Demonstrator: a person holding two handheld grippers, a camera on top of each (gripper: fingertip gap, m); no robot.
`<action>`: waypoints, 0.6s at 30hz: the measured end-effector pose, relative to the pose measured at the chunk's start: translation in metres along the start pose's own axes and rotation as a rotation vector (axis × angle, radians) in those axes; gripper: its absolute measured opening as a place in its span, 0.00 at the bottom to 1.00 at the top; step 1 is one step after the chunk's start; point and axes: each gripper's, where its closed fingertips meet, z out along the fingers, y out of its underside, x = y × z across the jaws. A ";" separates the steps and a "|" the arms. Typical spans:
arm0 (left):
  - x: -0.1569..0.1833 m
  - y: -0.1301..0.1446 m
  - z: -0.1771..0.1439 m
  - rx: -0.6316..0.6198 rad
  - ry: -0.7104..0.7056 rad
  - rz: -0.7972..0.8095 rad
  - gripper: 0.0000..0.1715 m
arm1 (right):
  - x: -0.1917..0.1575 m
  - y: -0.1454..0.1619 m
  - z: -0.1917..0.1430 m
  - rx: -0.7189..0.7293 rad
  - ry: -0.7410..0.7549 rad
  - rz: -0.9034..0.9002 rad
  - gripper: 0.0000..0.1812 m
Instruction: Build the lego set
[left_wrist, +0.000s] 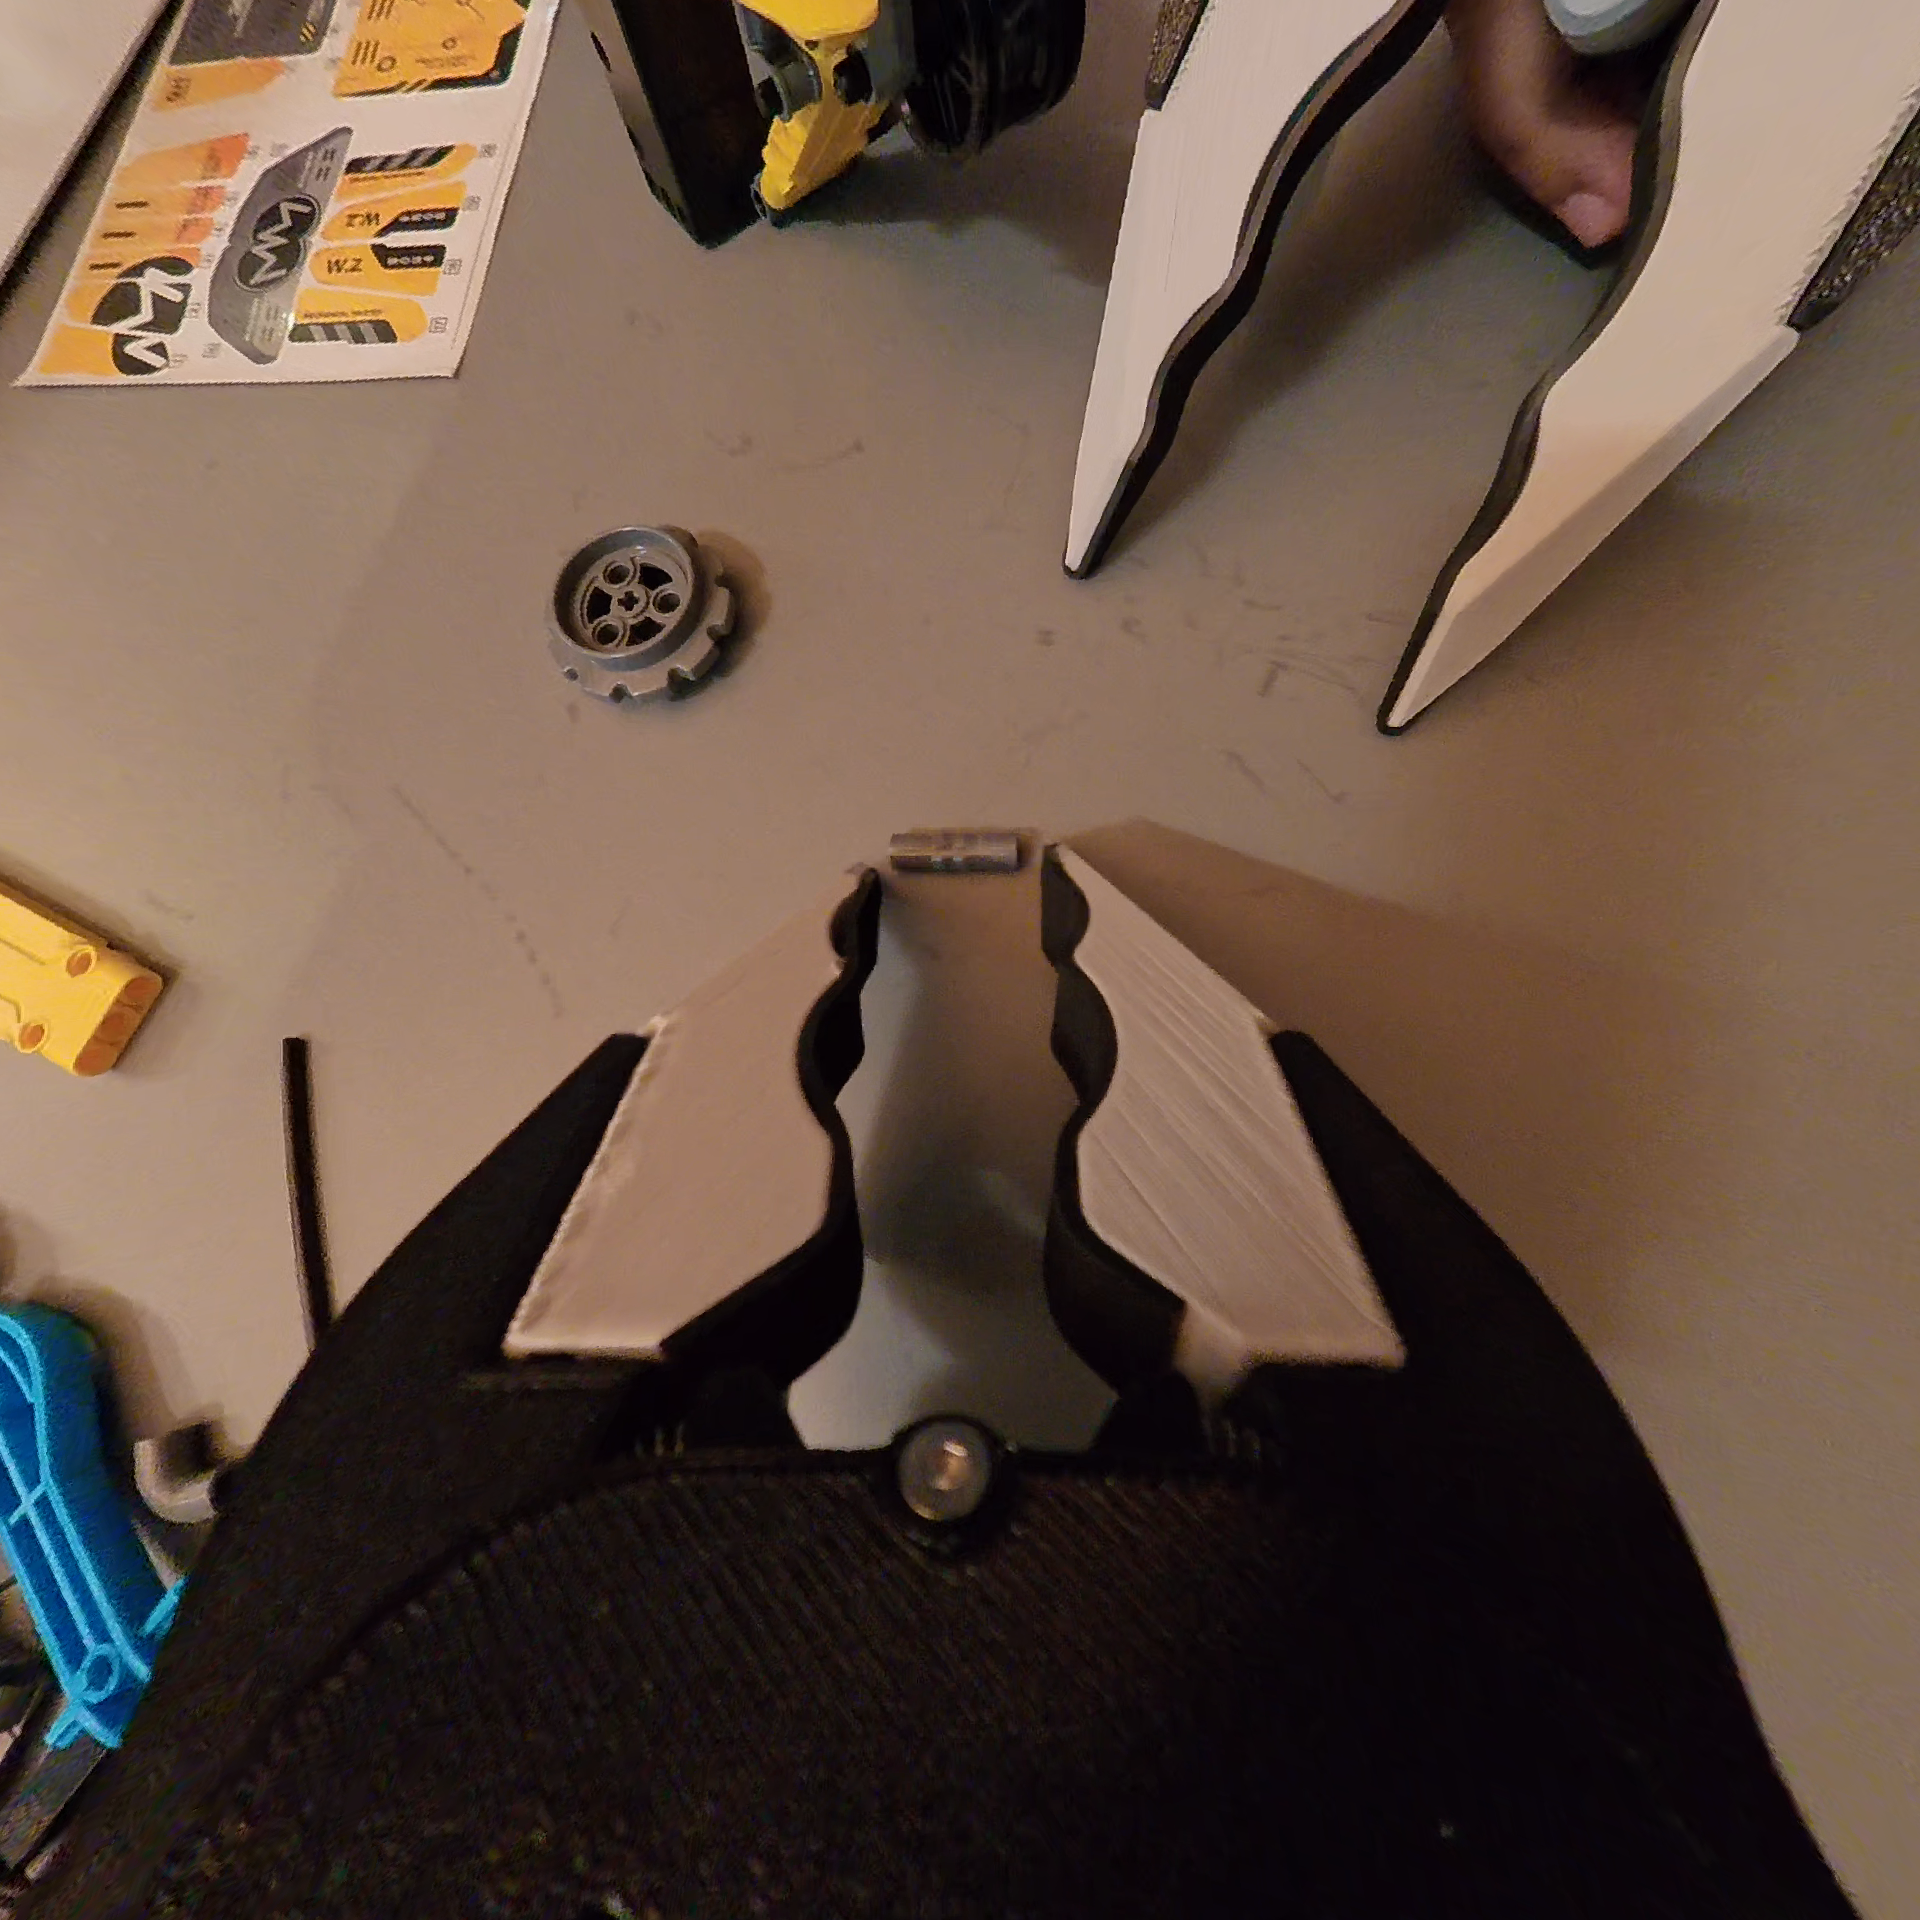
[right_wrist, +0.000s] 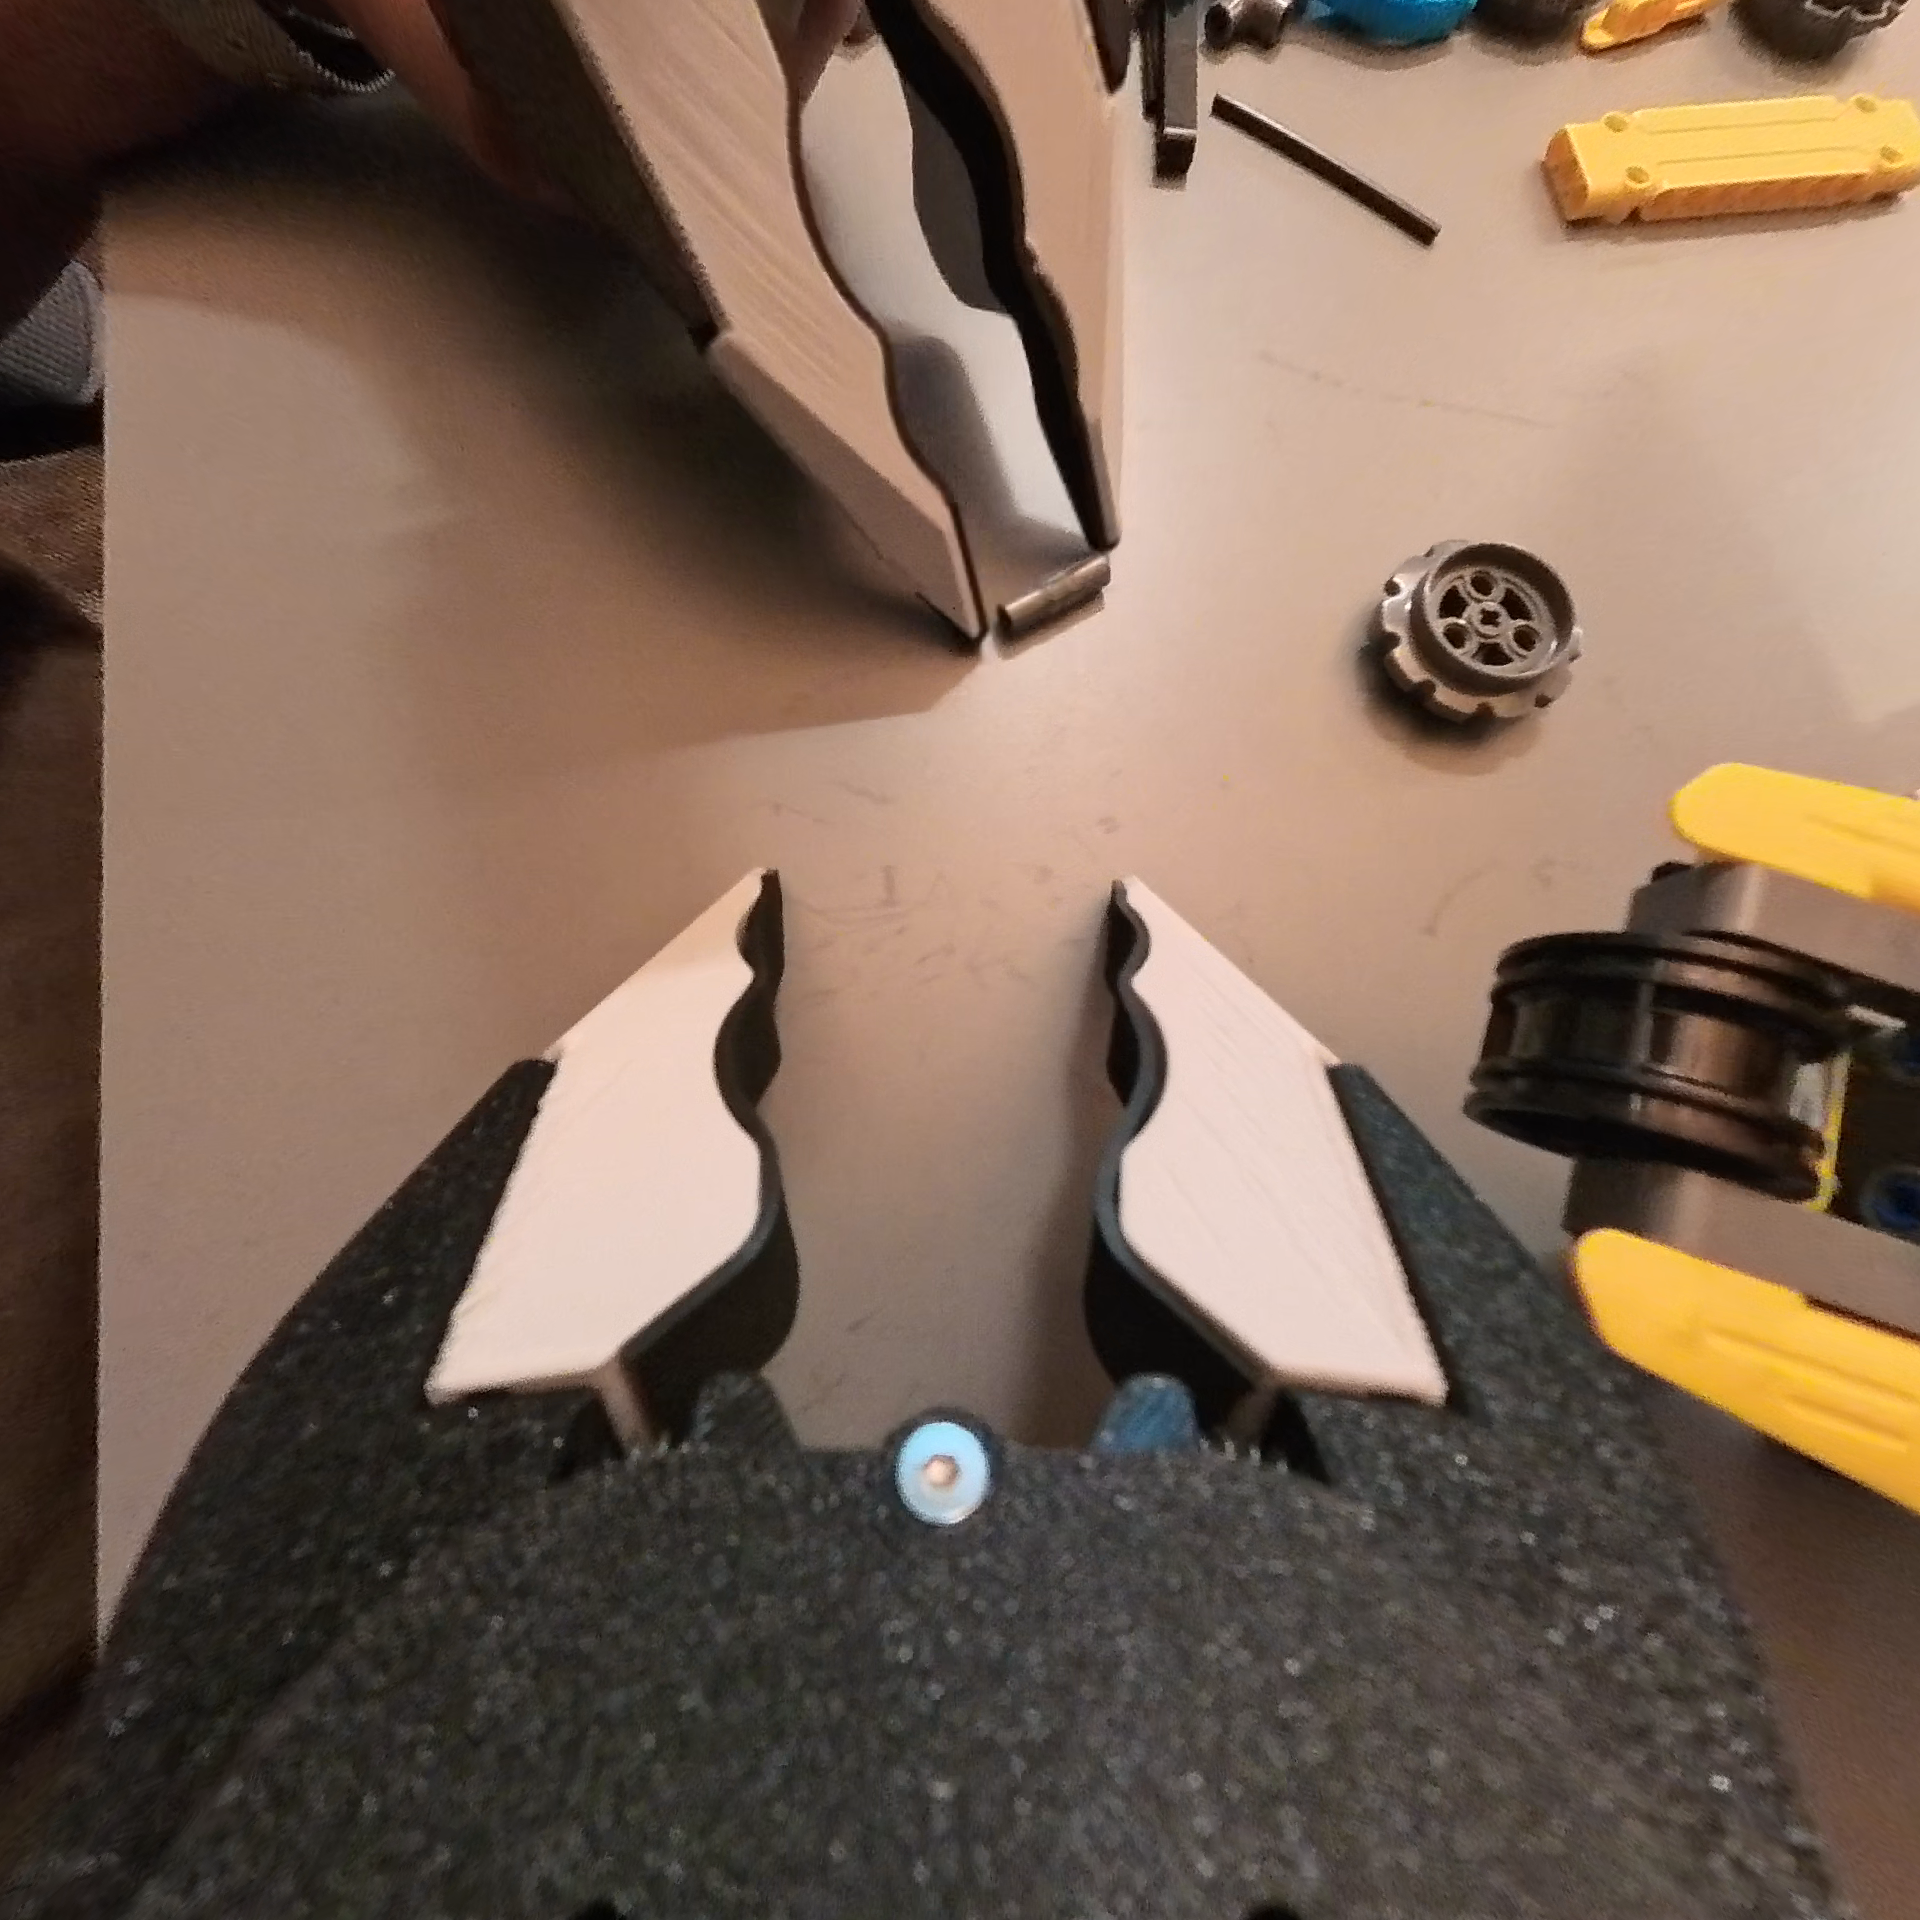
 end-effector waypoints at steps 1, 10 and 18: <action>0.001 0.000 -0.001 0.002 0.007 -0.003 0.19 | 0.000 0.000 0.000 0.000 0.002 -0.002 0.34; 0.002 0.000 -0.002 0.006 0.008 0.004 0.24 | 0.000 -0.001 -0.001 0.007 0.025 -0.033 0.34; -0.013 -0.014 -0.016 0.053 0.033 0.052 0.22 | 0.000 0.000 0.000 0.001 0.005 -0.007 0.34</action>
